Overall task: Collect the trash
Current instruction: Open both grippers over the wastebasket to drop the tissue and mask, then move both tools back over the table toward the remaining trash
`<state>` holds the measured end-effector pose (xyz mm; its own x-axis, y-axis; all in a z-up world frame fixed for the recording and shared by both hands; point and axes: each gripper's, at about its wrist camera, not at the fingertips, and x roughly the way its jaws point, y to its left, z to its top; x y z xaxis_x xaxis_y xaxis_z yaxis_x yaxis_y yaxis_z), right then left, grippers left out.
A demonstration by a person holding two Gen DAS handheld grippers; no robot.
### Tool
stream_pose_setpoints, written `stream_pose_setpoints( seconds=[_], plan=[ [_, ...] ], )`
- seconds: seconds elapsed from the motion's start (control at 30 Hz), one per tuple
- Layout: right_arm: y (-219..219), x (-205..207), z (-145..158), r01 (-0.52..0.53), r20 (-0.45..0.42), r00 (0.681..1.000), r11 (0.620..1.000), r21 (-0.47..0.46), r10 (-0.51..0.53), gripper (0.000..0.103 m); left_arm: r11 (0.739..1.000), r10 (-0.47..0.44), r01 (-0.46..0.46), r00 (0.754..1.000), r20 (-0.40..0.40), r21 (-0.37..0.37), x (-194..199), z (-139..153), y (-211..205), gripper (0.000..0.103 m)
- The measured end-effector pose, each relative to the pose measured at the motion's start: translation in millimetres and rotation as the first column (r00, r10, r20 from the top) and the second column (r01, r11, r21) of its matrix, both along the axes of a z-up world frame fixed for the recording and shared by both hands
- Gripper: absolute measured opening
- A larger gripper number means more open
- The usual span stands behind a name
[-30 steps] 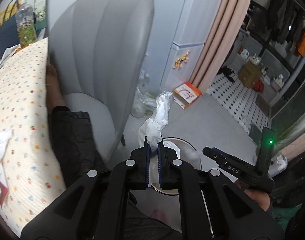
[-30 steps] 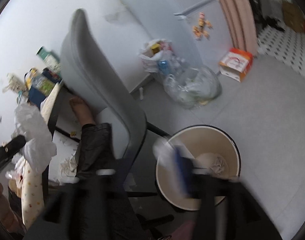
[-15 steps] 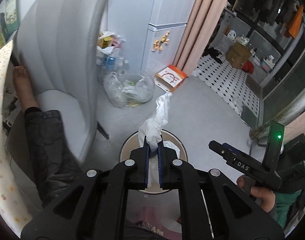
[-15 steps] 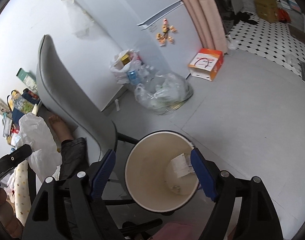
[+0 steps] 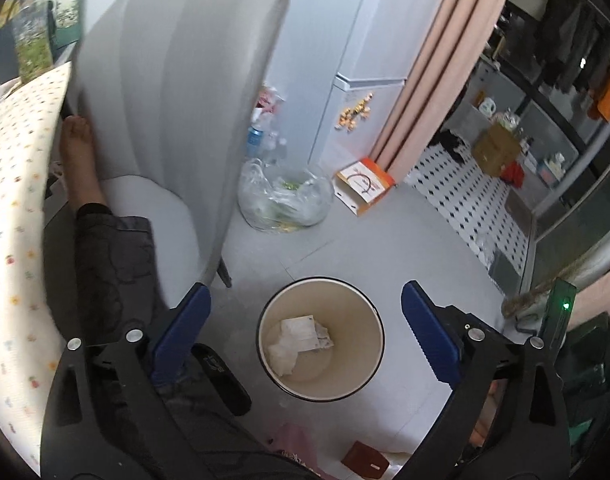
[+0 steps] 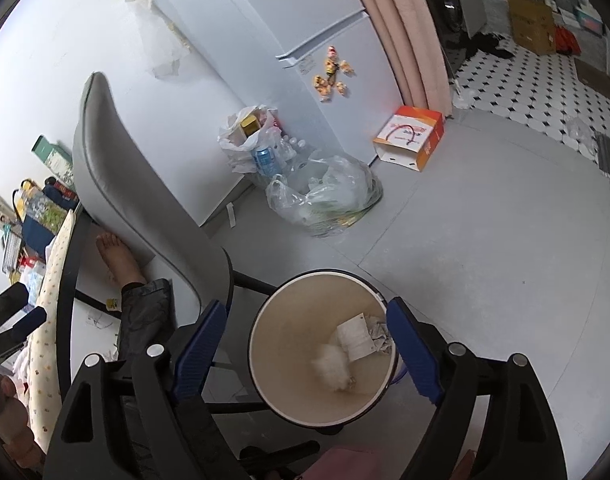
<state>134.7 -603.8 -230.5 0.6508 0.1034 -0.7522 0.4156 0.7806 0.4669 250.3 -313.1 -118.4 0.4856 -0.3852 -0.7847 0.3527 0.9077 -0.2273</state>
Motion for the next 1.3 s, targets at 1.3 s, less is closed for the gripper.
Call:
stream_pose_setpoints(
  seconds=[1.3],
  plan=[
    [297, 48, 169, -0.448, 0.14, 0.854, 0.845, -0.292, 0.501, 0.095, 0.837, 0.498, -0.425, 0.853, 0.155, -0.344, -99, 77, 323, 0.097]
  ],
)
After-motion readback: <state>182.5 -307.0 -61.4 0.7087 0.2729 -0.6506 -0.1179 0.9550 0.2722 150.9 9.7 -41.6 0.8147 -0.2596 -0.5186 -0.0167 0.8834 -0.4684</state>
